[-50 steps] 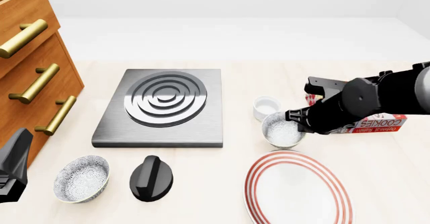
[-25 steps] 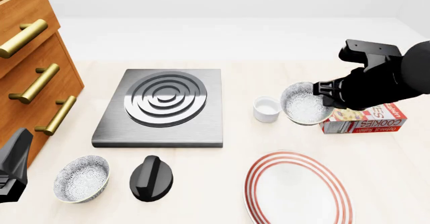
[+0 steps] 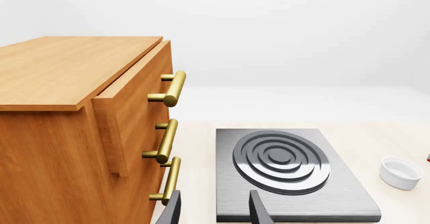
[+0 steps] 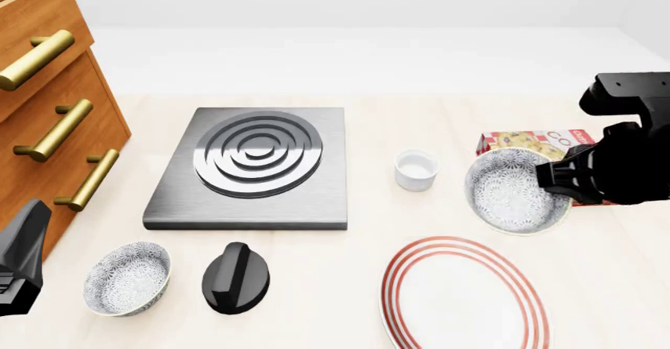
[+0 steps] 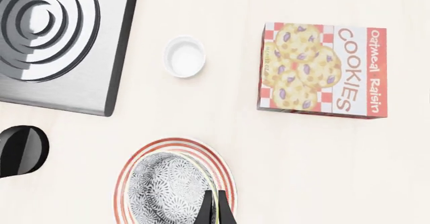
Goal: Pick the akita bowl between the plate and the ramekin and place it on the plate.
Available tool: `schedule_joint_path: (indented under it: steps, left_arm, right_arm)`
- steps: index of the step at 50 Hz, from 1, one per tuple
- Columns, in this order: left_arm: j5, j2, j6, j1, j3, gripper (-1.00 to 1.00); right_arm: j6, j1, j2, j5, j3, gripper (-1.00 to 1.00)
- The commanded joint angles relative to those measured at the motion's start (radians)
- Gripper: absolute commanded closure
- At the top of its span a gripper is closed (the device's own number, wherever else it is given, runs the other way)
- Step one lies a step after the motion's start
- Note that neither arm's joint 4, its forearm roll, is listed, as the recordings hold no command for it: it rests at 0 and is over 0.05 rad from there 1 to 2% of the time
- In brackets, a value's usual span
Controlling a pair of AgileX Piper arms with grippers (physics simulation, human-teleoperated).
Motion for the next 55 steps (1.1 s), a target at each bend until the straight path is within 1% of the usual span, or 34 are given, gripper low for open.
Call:
schedule_joint_path:
  steps: [1, 2, 4, 5, 6, 7, 8, 10, 11, 12, 14, 15, 17, 19, 20, 21, 23, 25, 27, 30, 32, 33, 35, 37, 38, 40, 42, 43, 45, 47, 49, 54, 55]
  left_arm:
    - [0.0, 0.0, 0.0, 0.0, 0.0, -1.0]
    - [0.0, 0.0, 0.0, 0.0, 0.0, -1.0]
    - [0.0, 0.0, 0.0, 0.0, 0.0, -1.0]
    - [0.0, 0.0, 0.0, 0.0, 0.0, -1.0]
    - [0.0, 0.0, 0.0, 0.0, 0.0, -1.0]
    - [0.0, 0.0, 0.0, 0.0, 0.0, -1.0]
    - [0.0, 0.0, 0.0, 0.0, 0.0, -1.0]
    - [0.0, 0.0, 0.0, 0.0, 0.0, -1.0]
    - [0.0, 0.0, 0.0, 0.0, 0.0, -1.0]
    - [0.0, 0.0, 0.0, 0.0, 0.0, -1.0]
    - [0.0, 0.0, 0.0, 0.0, 0.0, -1.0]
    - [0.0, 0.0, 0.0, 0.0, 0.0, -1.0]
    - [0.0, 0.0, 0.0, 0.0, 0.0, -1.0]
    - [0.0, 0.0, 0.0, 0.0, 0.0, -1.0]
    - [0.0, 0.0, 0.0, 0.0, 0.0, -1.0]
    - [0.0, 0.0, 0.0, 0.0, 0.0, -1.0]
    - [0.0, 0.0, 0.0, 0.0, 0.0, -1.0]
    - [0.0, 0.0, 0.0, 0.0, 0.0, -1.0]
    - [0.0, 0.0, 0.0, 0.0, 0.0, -1.0]
    - [0.0, 0.0, 0.0, 0.0, 0.0, -1.0]
    - [0.0, 0.0, 0.0, 0.0, 0.0, -1.0]
    - [0.0, 0.0, 0.0, 0.0, 0.0, -1.0]
    - [0.0, 0.0, 0.0, 0.0, 0.0, -1.0]
    - [0.0, 0.0, 0.0, 0.0, 0.0, -1.0]
    - [0.0, 0.0, 0.0, 0.0, 0.0, -1.0]
    - [0.0, 0.0, 0.0, 0.0, 0.0, -1.0]
    - [0.0, 0.0, 0.0, 0.0, 0.0, -1.0]
    - [0.0, 0.0, 0.0, 0.0, 0.0, -1.0]
    - [0.0, 0.0, 0.0, 0.0, 0.0, -1.0]
    - [0.0, 0.0, 0.0, 0.0, 0.0, -1.0]
    - [0.0, 0.0, 0.0, 0.0, 0.0, -1.0]
    - [0.0, 0.0, 0.0, 0.0, 0.0, -1.0]
    - [0.0, 0.0, 0.0, 0.0, 0.0, -1.0]
  right_arm:
    - [-0.041, 0.023, -0.095, 0.056, 0.071, 1.0]
    - [-0.085, -0.013, -0.127, 0.073, 0.086, 1.0]
    - [-0.066, 0.013, -0.108, 0.063, 0.1, 1.0]
    - [-0.117, -0.017, -0.124, 0.058, 0.119, 1.0]
    - [-0.131, -0.018, -0.13, 0.056, 0.125, 1.0]
    - [-0.112, 0.004, -0.118, 0.047, 0.138, 1.0]
    - [-0.111, 0.007, -0.115, 0.038, 0.149, 1.0]
    - [-0.129, -0.001, -0.119, 0.028, 0.165, 1.0]
    - [-0.119, 0.011, -0.113, 0.023, 0.168, 1.0]
    - [-0.125, 0.003, -0.114, 0.016, 0.174, 1.0]
    - [-0.131, -0.003, -0.094, -0.017, 0.195, 1.0]
    - [-0.143, 0.002, -0.088, -0.031, 0.216, 1.0]
    - [-0.117, 0.038, -0.052, -0.065, 0.234, 1.0]
    - [-0.119, 0.053, -0.039, -0.079, 0.245, 1.0]
    - [-0.103, 0.063, -0.038, -0.076, 0.248, 1.0]
    - [-0.112, 0.065, -0.028, -0.086, 0.255, 1.0]
    - [-0.099, 0.09, -0.002, -0.109, 0.268, 1.0]
    - [-0.085, 0.133, 0.038, -0.137, 0.282, 1.0]
    - [-0.092, 0.143, 0.057, -0.164, 0.299, 1.0]
    - [-0.084, 0.159, 0.073, -0.183, 0.308, 1.0]
    - [-0.065, 0.178, 0.092, -0.194, 0.306, 1.0]
    - [-0.077, 0.169, 0.088, -0.197, 0.313, 1.0]
    - [-0.068, 0.184, 0.103, -0.206, 0.314, 1.0]
    - [-0.075, 0.182, 0.107, -0.216, 0.321, 1.0]
    - [-0.053, 0.207, 0.131, -0.229, 0.316, 1.0]
    - [-0.069, 0.187, 0.129, -0.235, 0.32, 1.0]
    - [-0.042, 0.21, 0.16, -0.255, 0.317, 1.0]
    - [-0.07, 0.181, 0.141, -0.257, 0.332, 1.0]
    - [-0.047, 0.2, 0.151, -0.252, 0.318, 1.0]
    - [-0.083, 0.165, 0.122, -0.247, 0.329, 1.0]
    - [-0.06, 0.185, 0.136, -0.251, 0.326, 1.0]
    - [-0.073, 0.194, 0.15, -0.27, 0.339, 1.0]
    - [-0.063, 0.206, 0.167, -0.275, 0.332, 1.0]
